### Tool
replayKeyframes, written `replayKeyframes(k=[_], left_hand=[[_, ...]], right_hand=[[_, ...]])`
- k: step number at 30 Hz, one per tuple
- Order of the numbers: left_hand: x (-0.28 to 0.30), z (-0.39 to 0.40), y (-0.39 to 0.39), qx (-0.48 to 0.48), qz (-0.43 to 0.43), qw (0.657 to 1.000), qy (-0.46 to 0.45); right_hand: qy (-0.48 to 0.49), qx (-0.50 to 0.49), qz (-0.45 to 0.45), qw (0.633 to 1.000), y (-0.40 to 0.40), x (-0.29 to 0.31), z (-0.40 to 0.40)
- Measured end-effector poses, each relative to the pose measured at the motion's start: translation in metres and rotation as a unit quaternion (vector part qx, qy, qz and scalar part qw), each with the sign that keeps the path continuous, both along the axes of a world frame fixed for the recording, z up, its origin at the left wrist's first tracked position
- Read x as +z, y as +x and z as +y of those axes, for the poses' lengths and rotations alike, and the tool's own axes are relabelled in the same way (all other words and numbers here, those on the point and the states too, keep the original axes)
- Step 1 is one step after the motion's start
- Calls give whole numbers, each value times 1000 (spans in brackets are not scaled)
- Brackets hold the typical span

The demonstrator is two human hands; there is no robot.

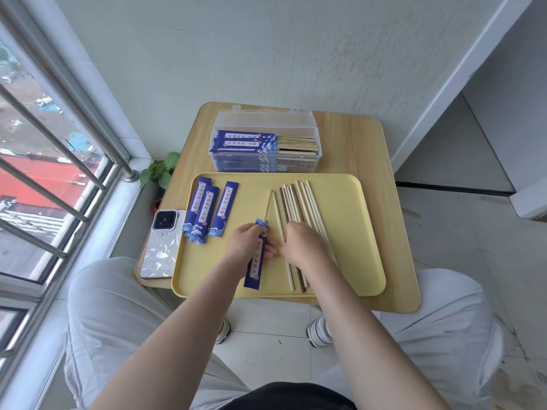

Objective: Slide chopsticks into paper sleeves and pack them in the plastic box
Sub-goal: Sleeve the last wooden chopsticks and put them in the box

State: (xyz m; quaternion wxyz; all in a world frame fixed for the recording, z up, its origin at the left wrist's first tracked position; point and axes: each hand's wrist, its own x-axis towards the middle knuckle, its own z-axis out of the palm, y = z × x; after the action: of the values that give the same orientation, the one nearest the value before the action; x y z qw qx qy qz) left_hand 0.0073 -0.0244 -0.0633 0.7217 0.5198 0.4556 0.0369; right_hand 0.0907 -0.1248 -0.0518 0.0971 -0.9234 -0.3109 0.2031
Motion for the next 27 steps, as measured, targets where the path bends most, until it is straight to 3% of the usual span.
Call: replayKeyframes(k=[8, 12, 15, 20, 25, 27], left_hand=[[2, 0, -3, 5, -9, 1000, -7], [5, 3, -5, 9, -31, 999, -42], [10, 5, -4, 4, -40, 998, -52], [25, 3, 8, -9, -118, 990, -72], [46, 13, 16, 132, -150, 966, -165], [52, 16, 17, 174, -145, 957, -183]], right_hand=[[-10, -62, -4, 998, -7, 6, 5], [67, -115, 15, 991, -3, 12, 0], [187, -138, 131, 964, 3, 22, -4], [277, -137, 288, 906, 10, 33, -9], [300, -133, 347, 878, 23, 34, -22], [356, -177, 364, 842, 26, 34, -25]])
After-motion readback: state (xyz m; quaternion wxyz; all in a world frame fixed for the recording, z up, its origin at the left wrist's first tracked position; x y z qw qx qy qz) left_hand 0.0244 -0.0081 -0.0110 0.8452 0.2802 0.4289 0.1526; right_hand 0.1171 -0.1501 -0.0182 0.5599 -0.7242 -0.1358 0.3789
